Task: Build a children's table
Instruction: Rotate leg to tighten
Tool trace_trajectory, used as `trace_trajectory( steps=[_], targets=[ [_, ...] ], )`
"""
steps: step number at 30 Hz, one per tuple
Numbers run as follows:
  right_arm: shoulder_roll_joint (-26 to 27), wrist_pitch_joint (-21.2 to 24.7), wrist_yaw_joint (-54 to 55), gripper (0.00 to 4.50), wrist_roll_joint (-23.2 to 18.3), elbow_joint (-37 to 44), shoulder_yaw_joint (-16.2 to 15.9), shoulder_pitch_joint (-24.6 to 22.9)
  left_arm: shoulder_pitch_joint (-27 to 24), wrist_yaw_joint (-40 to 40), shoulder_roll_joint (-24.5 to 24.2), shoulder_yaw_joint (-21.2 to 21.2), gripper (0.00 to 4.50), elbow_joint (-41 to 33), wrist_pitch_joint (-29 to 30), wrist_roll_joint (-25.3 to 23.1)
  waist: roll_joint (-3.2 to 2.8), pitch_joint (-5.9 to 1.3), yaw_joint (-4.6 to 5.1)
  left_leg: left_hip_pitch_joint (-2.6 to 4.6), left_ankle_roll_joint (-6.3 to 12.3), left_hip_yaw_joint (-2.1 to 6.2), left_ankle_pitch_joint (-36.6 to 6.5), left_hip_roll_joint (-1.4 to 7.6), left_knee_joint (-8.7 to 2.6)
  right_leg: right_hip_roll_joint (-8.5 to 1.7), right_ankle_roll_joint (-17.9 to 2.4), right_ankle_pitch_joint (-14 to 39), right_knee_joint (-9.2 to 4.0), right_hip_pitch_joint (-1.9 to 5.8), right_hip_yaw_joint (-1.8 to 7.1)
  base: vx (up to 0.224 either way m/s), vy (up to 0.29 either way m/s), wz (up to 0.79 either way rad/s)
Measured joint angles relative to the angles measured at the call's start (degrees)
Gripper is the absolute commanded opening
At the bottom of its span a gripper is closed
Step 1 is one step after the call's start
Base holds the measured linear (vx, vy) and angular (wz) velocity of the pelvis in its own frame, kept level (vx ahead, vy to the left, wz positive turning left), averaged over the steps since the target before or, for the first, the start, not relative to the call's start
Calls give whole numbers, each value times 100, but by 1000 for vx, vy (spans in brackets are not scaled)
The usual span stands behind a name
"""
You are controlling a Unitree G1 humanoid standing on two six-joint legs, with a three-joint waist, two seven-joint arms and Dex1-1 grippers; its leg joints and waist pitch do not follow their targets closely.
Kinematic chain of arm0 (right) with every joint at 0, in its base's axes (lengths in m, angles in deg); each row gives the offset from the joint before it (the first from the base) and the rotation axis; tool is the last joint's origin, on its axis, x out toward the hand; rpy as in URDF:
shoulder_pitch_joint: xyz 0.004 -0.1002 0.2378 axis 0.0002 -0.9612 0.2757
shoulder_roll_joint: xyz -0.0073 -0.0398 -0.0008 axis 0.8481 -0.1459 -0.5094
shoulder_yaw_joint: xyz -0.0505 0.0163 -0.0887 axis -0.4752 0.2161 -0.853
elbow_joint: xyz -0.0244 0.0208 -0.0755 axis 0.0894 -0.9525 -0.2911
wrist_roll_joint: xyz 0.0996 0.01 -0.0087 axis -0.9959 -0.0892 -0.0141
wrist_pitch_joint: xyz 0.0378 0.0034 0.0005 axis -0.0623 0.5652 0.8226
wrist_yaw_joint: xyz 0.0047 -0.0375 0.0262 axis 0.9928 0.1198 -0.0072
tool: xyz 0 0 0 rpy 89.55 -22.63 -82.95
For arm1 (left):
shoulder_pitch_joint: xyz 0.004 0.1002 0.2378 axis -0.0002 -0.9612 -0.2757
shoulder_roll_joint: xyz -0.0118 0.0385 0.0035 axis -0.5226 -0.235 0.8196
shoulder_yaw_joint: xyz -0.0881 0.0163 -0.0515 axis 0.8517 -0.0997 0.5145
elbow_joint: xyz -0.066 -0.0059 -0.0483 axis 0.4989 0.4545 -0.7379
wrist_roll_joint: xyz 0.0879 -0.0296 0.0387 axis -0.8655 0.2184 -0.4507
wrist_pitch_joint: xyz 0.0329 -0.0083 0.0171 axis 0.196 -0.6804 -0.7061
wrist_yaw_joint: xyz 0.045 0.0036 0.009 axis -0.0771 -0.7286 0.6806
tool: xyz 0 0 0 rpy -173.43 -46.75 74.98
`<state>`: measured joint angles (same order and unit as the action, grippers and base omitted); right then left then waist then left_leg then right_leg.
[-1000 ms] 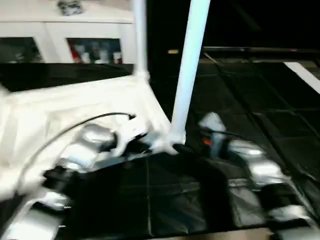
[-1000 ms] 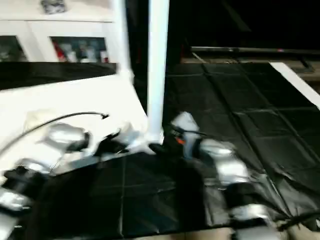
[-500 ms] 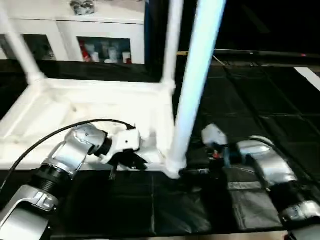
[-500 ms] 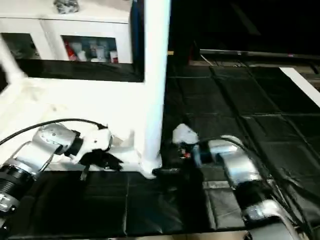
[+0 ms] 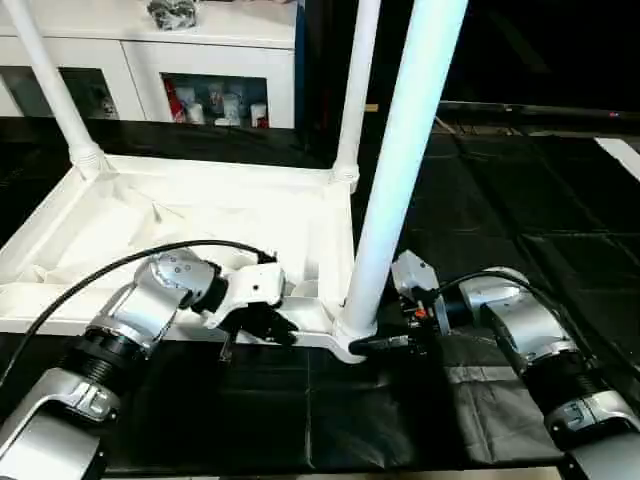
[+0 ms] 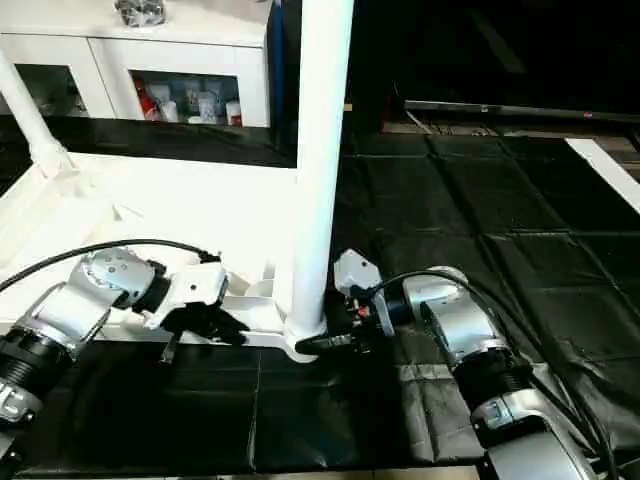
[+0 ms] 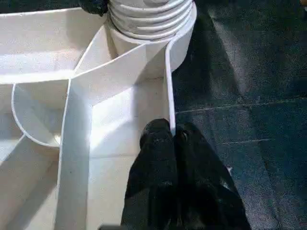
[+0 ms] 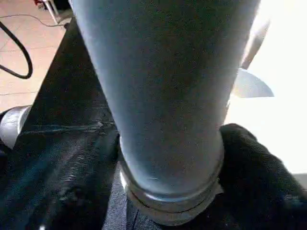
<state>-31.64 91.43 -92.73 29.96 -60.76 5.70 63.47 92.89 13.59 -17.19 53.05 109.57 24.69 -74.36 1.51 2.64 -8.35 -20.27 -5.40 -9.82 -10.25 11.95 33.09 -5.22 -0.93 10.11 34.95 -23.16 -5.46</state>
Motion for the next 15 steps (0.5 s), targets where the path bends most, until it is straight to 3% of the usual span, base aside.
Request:
trace_trajectory(
  steps=[4, 10, 15],
  targets=[
    [28, -23, 2, 275, -28, -85, 10, 6, 23, 10, 11, 3, 0, 70, -27, -2, 2, -1, 3, 4, 0, 0, 0, 0, 1, 0, 0, 0, 1, 3, 0, 0, 0, 0],
    [61, 79, 22, 272, -79, -89, 71, -27, 34, 1, 57, 31, 0, 105, 39, 26, 2, -2, 1, 5, 0, 0, 0, 0, 1, 0, 0, 0, 4, 5, 0, 0, 0, 0],
    [367, 649, 1051, 272, -98, 300, 463, -377, 1, -650, 292, 246, 0, -11, 847, -51, -1, -1, 24, 20, -1, 6, 1, 0, -1, 0, 5, 2, 8, 18, 5, 0, 0, 0]
  ],
)
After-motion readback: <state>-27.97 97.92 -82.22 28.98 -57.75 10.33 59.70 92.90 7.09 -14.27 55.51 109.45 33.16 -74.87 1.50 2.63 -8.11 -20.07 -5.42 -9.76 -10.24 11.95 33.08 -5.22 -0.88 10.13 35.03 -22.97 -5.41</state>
